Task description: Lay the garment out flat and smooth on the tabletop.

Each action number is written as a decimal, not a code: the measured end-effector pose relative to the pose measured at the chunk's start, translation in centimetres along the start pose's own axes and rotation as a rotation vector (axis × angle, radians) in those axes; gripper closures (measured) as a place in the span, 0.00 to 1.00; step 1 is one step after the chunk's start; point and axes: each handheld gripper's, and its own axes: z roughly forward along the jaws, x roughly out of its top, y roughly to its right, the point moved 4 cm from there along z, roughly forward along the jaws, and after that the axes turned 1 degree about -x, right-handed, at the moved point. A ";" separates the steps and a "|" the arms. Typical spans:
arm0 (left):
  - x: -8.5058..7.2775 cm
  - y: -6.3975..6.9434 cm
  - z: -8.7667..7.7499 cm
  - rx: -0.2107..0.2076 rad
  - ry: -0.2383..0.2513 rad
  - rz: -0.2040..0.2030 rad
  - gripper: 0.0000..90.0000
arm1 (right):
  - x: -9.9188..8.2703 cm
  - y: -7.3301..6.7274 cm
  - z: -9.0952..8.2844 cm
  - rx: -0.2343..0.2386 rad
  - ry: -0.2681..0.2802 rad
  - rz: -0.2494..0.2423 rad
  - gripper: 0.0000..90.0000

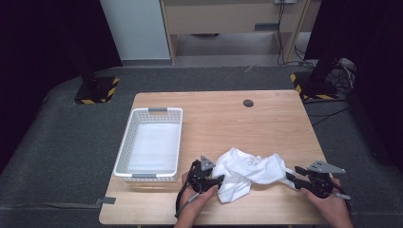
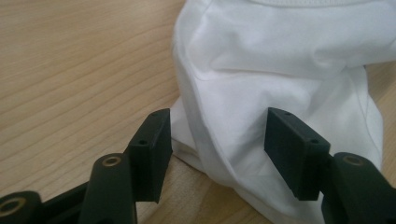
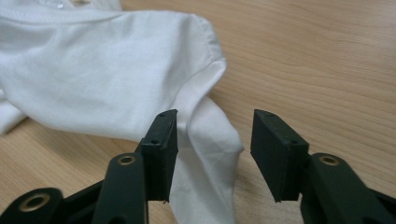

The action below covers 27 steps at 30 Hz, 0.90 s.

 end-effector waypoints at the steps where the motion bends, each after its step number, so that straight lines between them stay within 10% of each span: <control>1: 0.0 0.0 0.1 0.001 -0.005 0.002 0.47 | 0.0 -0.2 0.2 -0.003 -0.013 -0.021 0.62; 6: -0.2 0.3 0.1 -0.001 -0.006 0.032 0.72 | -0.2 -0.6 0.2 -0.012 -0.055 -0.063 0.95; 11: 0.3 0.5 -1.0 0.029 0.040 0.040 0.90 | 0.0 -0.5 -0.3 -0.018 -0.048 -0.060 0.97; 27: 1.6 0.4 -3.4 0.022 0.108 0.023 0.92 | 1.4 1.3 -2.3 -0.027 0.023 -0.025 0.97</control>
